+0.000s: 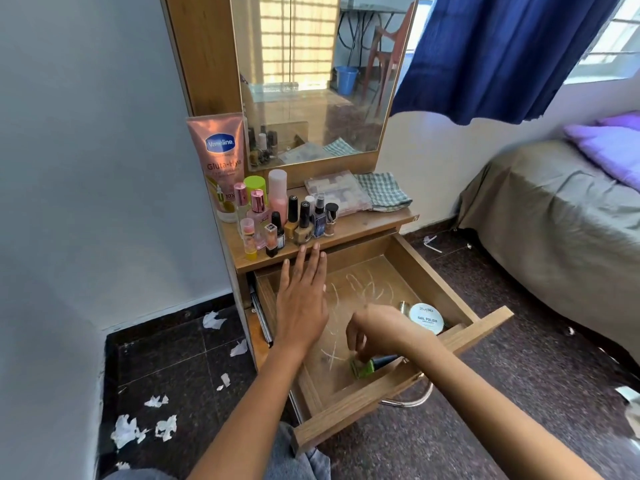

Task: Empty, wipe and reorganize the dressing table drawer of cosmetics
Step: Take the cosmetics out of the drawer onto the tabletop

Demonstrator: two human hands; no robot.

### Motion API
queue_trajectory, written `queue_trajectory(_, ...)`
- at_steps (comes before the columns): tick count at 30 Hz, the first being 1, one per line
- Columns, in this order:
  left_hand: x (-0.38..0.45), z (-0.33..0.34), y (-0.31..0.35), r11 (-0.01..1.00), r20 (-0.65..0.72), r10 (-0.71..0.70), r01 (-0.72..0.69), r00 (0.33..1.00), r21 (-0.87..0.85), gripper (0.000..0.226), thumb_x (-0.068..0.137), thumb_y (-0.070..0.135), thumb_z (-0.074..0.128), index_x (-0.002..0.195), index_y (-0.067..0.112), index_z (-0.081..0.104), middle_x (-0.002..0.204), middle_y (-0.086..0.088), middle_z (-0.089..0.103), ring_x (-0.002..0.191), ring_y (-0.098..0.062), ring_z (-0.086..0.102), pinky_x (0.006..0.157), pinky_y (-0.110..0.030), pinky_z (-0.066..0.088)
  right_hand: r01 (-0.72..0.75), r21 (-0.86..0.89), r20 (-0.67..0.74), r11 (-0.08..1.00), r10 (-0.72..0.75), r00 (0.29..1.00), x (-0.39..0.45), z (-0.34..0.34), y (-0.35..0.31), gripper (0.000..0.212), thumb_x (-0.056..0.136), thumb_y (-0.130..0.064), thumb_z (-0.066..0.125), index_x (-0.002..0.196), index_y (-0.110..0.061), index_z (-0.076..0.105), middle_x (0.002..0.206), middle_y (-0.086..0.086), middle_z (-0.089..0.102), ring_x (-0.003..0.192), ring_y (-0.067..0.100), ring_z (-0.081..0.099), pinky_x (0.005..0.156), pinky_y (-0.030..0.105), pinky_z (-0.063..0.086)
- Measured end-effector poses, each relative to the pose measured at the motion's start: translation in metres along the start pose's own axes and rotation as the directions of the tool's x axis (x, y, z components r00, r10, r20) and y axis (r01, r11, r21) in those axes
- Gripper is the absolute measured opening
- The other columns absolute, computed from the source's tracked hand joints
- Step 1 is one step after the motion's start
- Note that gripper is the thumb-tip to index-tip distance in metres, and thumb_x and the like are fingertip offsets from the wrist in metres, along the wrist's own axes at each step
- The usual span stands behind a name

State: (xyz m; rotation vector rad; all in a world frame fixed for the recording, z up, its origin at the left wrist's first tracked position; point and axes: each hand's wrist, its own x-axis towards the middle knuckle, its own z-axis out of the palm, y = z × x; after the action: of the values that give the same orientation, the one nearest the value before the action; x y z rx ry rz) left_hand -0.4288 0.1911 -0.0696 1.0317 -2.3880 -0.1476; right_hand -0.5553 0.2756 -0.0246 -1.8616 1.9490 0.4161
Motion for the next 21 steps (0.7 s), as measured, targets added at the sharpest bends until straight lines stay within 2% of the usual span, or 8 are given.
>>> queue_trajectory(6,0.000,-0.002,0.002,1.000,0.002,-0.002,0.002,1.000,-0.013,0.061,0.094,0.014,0.044,0.148,0.013,0.017,0.157,-0.001,0.007,0.145,-0.016,-0.004,0.116,-0.037,-0.010,0.055,-0.100,0.123,0.993,-0.043,0.992,0.007,0.008,-0.001,0.037,0.074,-0.019,0.079,0.109,-0.020,0.067,0.106,0.002,0.068,0.094,0.025,0.065,0.071,0.029,0.048)
queue_trajectory(10,0.001,-0.002,0.002,1.000,-0.003,-0.002,0.002,1.000,-0.023,0.060,0.092,0.012,0.047,0.147,0.012,0.023,0.157,-0.001,0.011,0.145,-0.017,-0.001,0.117,-0.037,-0.008,0.059,-0.065,0.131,0.996,-0.050,0.990,0.007,0.009,0.001,0.030,0.074,-0.019,0.077,0.103,-0.019,0.067,0.105,0.004,0.068,0.093,0.026,0.064,0.075,0.034,0.052)
queue_trajectory(13,0.001,-0.001,0.002,1.000,-0.008,-0.003,0.003,1.000,-0.031,0.060,0.091,0.011,0.048,0.147,0.011,0.024,0.156,-0.002,0.013,0.145,-0.017,0.001,0.117,-0.037,-0.007,0.051,-0.032,0.060,0.998,-0.049,0.997,0.001,0.005,-0.001,0.028,0.083,-0.017,0.065,0.110,-0.017,0.063,0.110,0.007,0.067,0.100,0.028,0.063,0.079,0.035,0.051)
queue_trajectory(16,0.001,-0.001,0.003,0.999,-0.021,-0.005,0.004,1.000,-0.044,0.061,0.090,0.010,0.049,0.147,0.011,0.025,0.156,-0.002,0.016,0.145,-0.017,0.003,0.117,-0.038,-0.005,0.049,0.178,-0.065,0.983,-0.038,0.997,-0.006,-0.009,0.001,0.025,0.089,-0.018,0.061,0.113,-0.012,0.057,0.112,0.010,0.066,0.100,0.026,0.063,0.077,0.031,0.049)
queue_trajectory(18,0.001,-0.001,0.003,0.999,-0.027,-0.004,0.003,1.000,-0.042,0.062,0.090,0.008,0.049,0.147,0.011,0.025,0.156,-0.003,0.016,0.145,-0.017,0.002,0.117,-0.039,-0.004,0.046,0.400,-0.147,0.915,0.015,0.989,-0.010,-0.022,0.006,0.024,0.091,-0.016,0.062,0.114,-0.012,0.055,0.111,0.006,0.065,0.091,0.019,0.067,0.076,0.030,0.054)
queue_trajectory(20,0.001,0.000,0.003,0.999,-0.028,-0.004,0.003,1.000,-0.034,0.062,0.090,0.007,0.050,0.147,0.011,0.025,0.156,-0.003,0.017,0.146,-0.017,0.002,0.117,-0.040,-0.002,0.028,0.483,-0.265,0.875,0.116,0.957,-0.008,-0.034,0.012,0.026,0.089,-0.016,0.066,0.113,-0.013,0.058,0.107,0.002,0.065,0.084,0.013,0.066,0.077,0.031,0.057)
queue_trajectory(21,0.001,0.001,0.003,0.999,-0.027,-0.007,0.006,1.000,-0.032,0.062,0.090,0.007,0.050,0.147,0.012,0.025,0.156,-0.003,0.017,0.146,-0.017,0.002,0.117,-0.040,-0.001,0.008,0.498,-0.345,0.867,0.189,0.919,-0.004,-0.039,0.015,0.026,0.086,-0.019,0.069,0.110,-0.014,0.061,0.103,0.000,0.064,0.082,0.011,0.063,0.078,0.030,0.056)
